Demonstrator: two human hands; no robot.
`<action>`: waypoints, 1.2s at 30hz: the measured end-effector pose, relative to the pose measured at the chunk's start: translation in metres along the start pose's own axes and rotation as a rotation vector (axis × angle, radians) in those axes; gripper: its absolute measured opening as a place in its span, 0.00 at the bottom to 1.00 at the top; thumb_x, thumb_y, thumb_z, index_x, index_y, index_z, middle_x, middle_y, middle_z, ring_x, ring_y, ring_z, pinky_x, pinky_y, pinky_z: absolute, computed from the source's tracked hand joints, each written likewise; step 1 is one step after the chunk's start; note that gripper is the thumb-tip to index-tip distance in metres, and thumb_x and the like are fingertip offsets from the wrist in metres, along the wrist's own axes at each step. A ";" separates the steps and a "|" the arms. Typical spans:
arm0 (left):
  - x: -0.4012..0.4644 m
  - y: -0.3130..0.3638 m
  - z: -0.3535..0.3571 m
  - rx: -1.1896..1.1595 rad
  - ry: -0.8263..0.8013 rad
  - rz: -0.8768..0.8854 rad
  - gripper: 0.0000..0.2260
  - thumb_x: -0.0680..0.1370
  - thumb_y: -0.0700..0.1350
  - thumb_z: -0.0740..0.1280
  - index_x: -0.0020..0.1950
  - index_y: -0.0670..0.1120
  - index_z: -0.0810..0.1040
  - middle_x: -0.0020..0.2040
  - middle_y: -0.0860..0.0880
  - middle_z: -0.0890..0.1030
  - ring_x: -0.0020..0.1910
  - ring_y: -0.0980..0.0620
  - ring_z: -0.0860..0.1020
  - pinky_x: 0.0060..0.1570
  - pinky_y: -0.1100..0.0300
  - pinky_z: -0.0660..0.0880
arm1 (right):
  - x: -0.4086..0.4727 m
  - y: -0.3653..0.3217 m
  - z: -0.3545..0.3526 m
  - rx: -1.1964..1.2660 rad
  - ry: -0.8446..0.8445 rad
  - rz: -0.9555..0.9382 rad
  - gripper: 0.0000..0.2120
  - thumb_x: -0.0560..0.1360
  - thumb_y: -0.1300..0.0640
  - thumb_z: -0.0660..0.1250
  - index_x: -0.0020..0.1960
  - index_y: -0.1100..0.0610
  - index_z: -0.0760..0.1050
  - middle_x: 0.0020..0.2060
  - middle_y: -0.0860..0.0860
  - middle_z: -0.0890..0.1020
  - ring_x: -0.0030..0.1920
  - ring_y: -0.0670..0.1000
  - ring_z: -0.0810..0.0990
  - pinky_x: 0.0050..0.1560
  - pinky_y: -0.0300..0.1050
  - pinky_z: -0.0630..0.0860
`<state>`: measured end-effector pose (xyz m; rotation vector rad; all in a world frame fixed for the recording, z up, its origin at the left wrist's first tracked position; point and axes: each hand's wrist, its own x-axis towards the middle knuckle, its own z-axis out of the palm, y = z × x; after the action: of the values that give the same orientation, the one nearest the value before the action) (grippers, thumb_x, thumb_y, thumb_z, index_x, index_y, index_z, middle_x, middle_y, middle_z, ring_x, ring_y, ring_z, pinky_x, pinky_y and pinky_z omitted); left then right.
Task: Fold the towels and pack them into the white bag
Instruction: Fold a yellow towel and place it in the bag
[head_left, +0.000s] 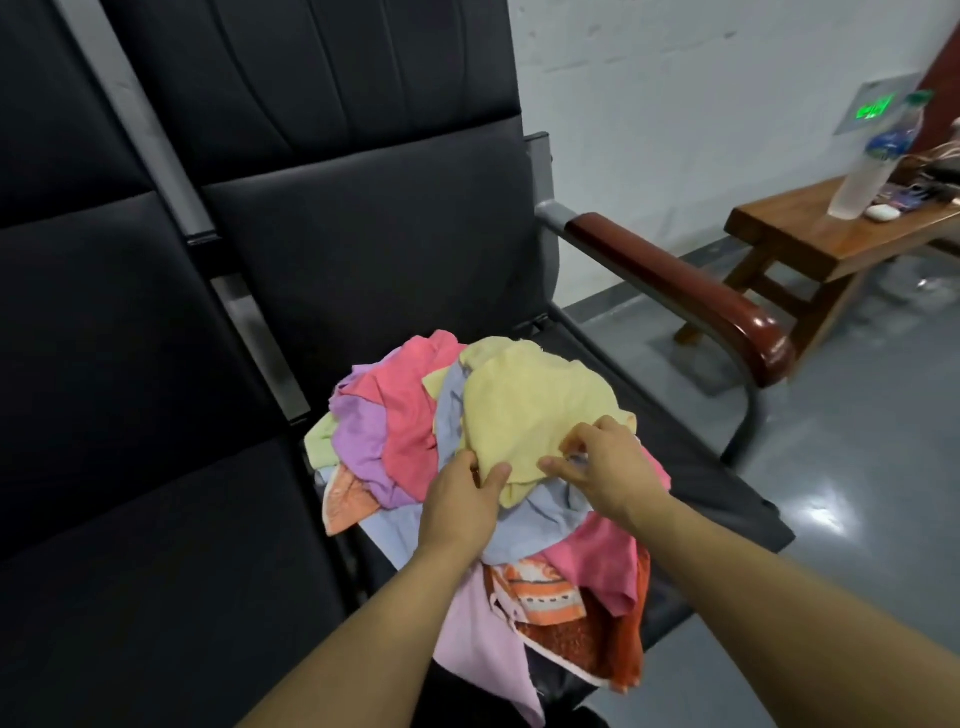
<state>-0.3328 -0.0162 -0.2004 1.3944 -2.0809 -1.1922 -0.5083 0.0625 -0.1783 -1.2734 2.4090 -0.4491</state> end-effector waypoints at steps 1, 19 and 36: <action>-0.001 0.001 -0.004 -0.016 0.016 0.000 0.13 0.81 0.54 0.67 0.43 0.47 0.74 0.38 0.50 0.78 0.38 0.50 0.76 0.34 0.57 0.66 | 0.000 0.001 -0.002 -0.034 -0.012 -0.017 0.20 0.75 0.36 0.68 0.52 0.52 0.80 0.50 0.50 0.75 0.52 0.51 0.75 0.53 0.45 0.73; -0.045 0.027 -0.147 -0.382 0.101 -0.028 0.27 0.79 0.62 0.67 0.39 0.38 0.78 0.37 0.40 0.82 0.37 0.47 0.82 0.44 0.53 0.79 | -0.049 -0.134 -0.022 0.348 0.079 -0.478 0.10 0.79 0.46 0.68 0.46 0.51 0.78 0.41 0.46 0.82 0.43 0.47 0.79 0.48 0.50 0.78; -0.135 0.040 -0.277 -0.681 0.112 0.039 0.16 0.80 0.58 0.69 0.60 0.49 0.82 0.53 0.49 0.86 0.55 0.51 0.84 0.60 0.53 0.80 | -0.125 -0.301 -0.060 0.662 0.039 -0.682 0.09 0.82 0.46 0.63 0.47 0.49 0.76 0.40 0.49 0.84 0.42 0.48 0.83 0.46 0.51 0.81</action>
<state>-0.1055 -0.0137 0.0109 1.0520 -1.4070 -1.5611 -0.2559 0.0113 0.0303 -1.6952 1.5442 -1.3260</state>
